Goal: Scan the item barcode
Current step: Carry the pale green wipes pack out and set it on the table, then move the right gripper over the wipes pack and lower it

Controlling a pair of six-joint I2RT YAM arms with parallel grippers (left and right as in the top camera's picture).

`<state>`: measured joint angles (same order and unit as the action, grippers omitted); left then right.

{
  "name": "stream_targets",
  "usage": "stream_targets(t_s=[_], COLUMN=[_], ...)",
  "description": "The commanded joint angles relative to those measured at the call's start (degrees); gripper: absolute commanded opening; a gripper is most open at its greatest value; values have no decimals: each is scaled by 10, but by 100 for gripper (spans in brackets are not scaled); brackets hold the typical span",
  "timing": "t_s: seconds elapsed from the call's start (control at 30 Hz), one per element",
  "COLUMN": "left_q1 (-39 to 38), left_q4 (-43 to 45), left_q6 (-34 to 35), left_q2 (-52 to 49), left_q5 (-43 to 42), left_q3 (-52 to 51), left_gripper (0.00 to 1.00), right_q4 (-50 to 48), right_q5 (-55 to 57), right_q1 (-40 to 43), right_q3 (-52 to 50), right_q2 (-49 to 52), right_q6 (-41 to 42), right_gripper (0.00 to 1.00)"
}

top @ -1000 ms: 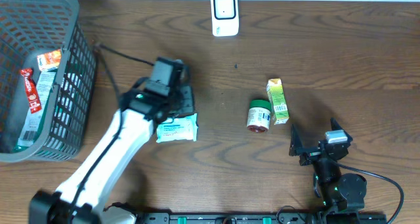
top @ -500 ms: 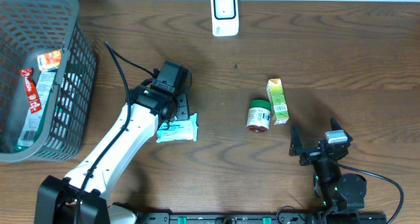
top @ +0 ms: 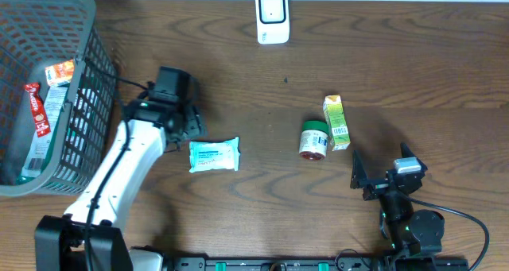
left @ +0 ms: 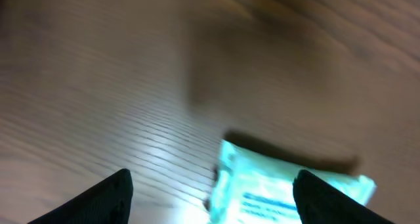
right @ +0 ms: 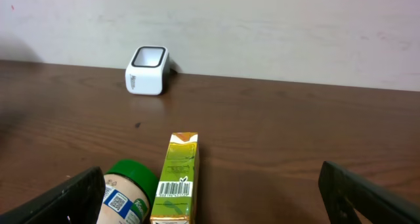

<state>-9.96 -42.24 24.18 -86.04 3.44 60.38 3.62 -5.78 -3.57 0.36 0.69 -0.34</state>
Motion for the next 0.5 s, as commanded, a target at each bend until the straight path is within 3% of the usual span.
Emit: stream_targets(t_s=[0.0,0.47], left_q1=[47,76], left_q4=[5,5], left_q6=[2,1], left_q2=[-2,-2], left_q5=[0,0], left_q3=[-7,-7], left_gripper=[91,93], right_q4=[2,2], right_q5=[-1,-1], right_q1=[-3,-3], right_q3=[0,0], right_q2=[-2,-2], right_q6=[9,9], right_gripper=[99,99])
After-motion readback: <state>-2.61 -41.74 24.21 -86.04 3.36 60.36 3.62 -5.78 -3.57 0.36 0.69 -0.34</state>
